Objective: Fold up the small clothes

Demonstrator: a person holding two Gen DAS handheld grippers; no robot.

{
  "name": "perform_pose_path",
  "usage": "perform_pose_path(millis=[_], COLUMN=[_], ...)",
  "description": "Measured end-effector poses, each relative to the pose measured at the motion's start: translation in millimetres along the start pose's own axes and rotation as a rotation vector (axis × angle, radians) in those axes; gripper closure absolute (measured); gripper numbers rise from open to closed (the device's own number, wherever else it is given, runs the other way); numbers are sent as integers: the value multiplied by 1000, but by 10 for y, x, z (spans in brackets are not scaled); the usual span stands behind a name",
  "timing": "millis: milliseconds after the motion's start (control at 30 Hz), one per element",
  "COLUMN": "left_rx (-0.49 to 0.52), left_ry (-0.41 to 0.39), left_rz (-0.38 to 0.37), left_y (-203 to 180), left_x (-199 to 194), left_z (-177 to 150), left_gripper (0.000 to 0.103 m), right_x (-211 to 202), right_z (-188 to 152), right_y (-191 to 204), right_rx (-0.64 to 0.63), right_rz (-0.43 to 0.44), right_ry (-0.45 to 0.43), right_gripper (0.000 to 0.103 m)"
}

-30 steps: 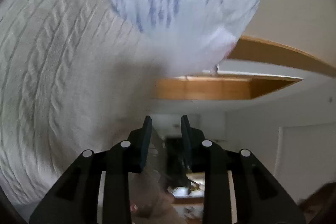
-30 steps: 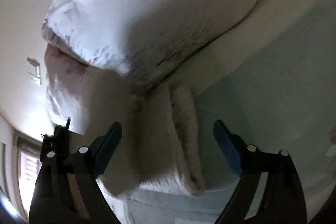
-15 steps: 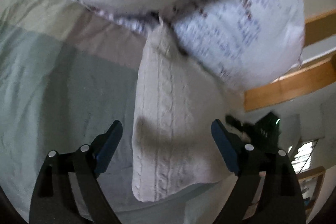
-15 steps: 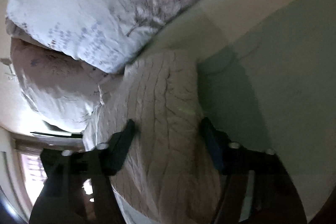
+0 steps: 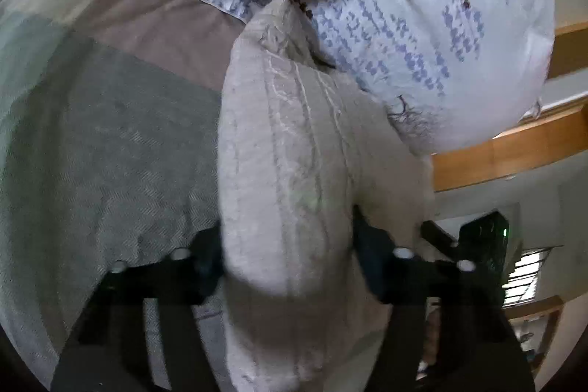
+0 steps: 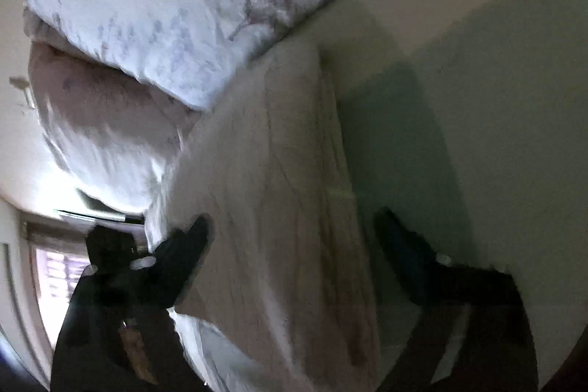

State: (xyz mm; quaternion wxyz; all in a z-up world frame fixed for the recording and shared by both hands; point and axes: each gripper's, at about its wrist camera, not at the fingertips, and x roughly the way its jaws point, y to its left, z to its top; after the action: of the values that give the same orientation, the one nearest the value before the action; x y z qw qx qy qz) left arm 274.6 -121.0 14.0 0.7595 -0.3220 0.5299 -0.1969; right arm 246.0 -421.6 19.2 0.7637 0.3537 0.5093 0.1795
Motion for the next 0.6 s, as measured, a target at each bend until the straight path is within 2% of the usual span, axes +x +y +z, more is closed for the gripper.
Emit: perform_pose_path(millis=[33,100,200,267,333,367,400,433,500,533,567,600], left_rx=[8,37,96,105,128,131,145,152,175,193,211,231], left_ry=[-6,-29,-124,-162,-146,-129,-128,-149,-204,-222,-239,-250], left_rz=[-15,-45,-34,18,183,262,296,283,323,339,355,376], left_y=[-3,-7,50,193,362,441,498,521,554,561,562,591], left_x=[-46,-247,-746,-966,-1005,-1017,-1051,-1126,-1348,-1431,-1519,-1623], left_z=[2,1,-13,7,35,28,-1,-43,-161,-222,-297,-401], left_gripper=[62,65,65,61,50,49,42,39,27,24,22,19], right_x=[44,45,202,433,746,807,772,638,372,184,93,115], right_z=[-35,-87,-196,-287,-366,-384,-399,-441,-536,-645,-736,-806], right_y=[28,179,564,848,1031,1065,1081,1130,1240,1311,1363,1464], right_rx=[23,-8,-79,-162,-206,-209,-208,-211,-227,-248,-273,-303], right_rz=[10,30,107,83,-23,-67,-107,-135,-115,-65,-24,14], right_ry=[-1,-37,-18,15,87,93,69,-6,-123,-193,-217,-216], right_gripper=[73,79,84,83,75,61,49,46,38,34,25,22])
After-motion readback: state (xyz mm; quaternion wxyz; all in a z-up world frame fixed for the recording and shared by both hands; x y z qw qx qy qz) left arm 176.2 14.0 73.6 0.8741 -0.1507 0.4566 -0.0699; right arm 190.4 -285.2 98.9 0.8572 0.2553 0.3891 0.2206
